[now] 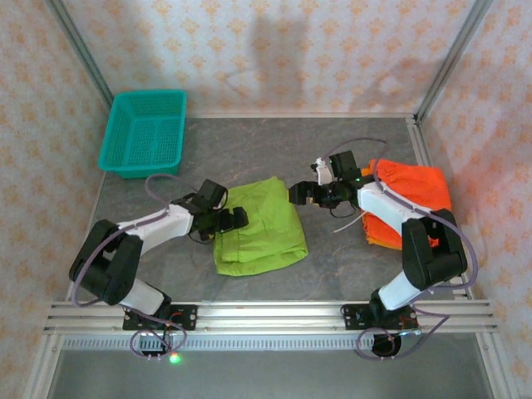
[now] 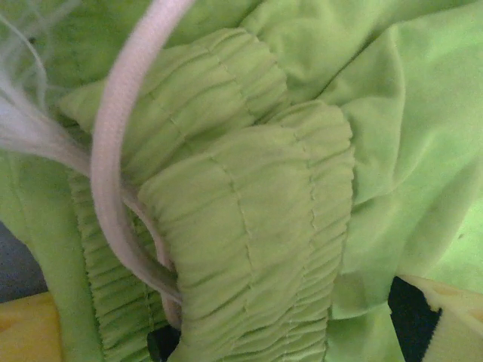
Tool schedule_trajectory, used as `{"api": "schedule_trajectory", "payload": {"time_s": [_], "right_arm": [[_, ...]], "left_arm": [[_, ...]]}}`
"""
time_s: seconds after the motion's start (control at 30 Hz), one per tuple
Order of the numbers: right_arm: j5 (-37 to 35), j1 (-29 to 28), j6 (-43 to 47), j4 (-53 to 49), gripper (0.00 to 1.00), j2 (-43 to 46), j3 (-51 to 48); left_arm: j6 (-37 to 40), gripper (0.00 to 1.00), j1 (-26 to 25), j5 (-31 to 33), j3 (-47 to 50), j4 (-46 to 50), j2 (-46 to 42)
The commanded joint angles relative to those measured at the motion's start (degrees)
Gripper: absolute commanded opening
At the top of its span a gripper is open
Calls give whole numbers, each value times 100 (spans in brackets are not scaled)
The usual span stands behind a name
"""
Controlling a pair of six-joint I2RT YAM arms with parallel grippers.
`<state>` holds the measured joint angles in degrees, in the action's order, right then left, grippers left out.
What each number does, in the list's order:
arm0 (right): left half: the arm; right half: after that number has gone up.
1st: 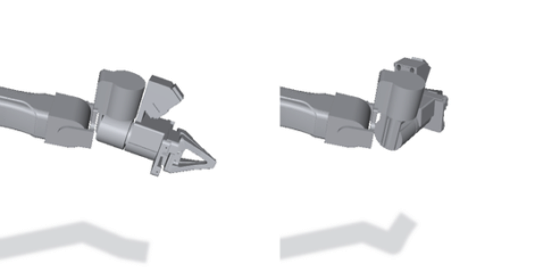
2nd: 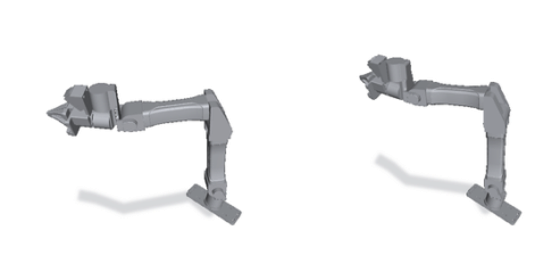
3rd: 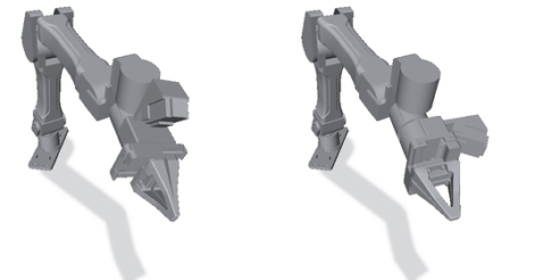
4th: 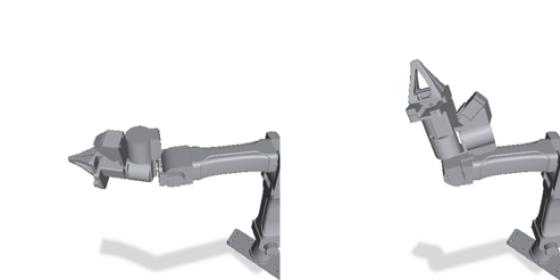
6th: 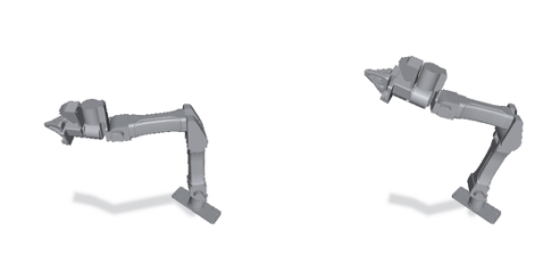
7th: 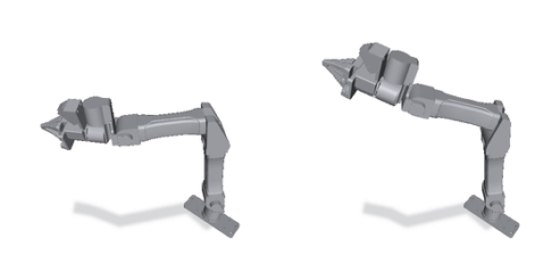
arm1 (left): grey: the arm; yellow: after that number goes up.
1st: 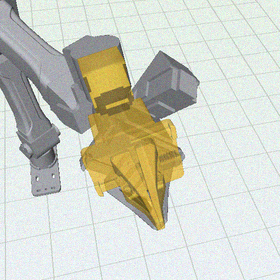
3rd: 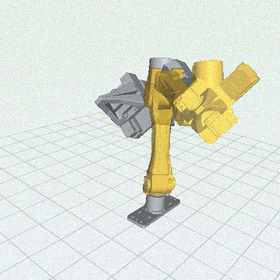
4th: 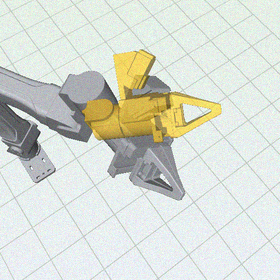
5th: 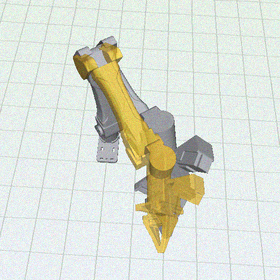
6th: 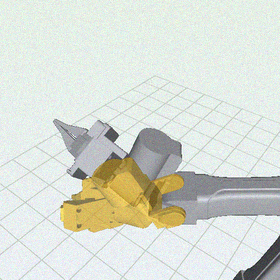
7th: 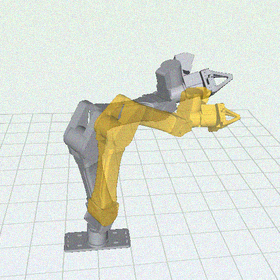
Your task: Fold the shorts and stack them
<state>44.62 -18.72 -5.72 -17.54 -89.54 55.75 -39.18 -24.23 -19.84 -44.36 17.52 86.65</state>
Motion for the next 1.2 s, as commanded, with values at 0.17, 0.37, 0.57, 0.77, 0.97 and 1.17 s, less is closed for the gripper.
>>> {"api": "schedule_trajectory", "payload": {"time_s": [0.17,0.37,0.57,0.77,0.97,1.17], "right_arm": [[8,87,-263,274,100,389,-550],[-167,292,-784,665,100,706,-995],[-436,461,-930,720,98,813,-1231],[-412,475,-1146,927,95,740,-1378],[-322,475,-1232,1003,88,593,-1382],[-287,480,-1235,1059,83,366,-1306]], "left_arm": [[352,100,-231,-363,-1130,-318,704],[341,100,-229,2,-1002,-129,-108],[515,78,-486,-273,-1130,131,-629],[297,45,-618,-235,-1186,126,-88],[101,24,-662,-54,-1009,-199,575],[-176,16,-666,78,-534,-782,963]]}}
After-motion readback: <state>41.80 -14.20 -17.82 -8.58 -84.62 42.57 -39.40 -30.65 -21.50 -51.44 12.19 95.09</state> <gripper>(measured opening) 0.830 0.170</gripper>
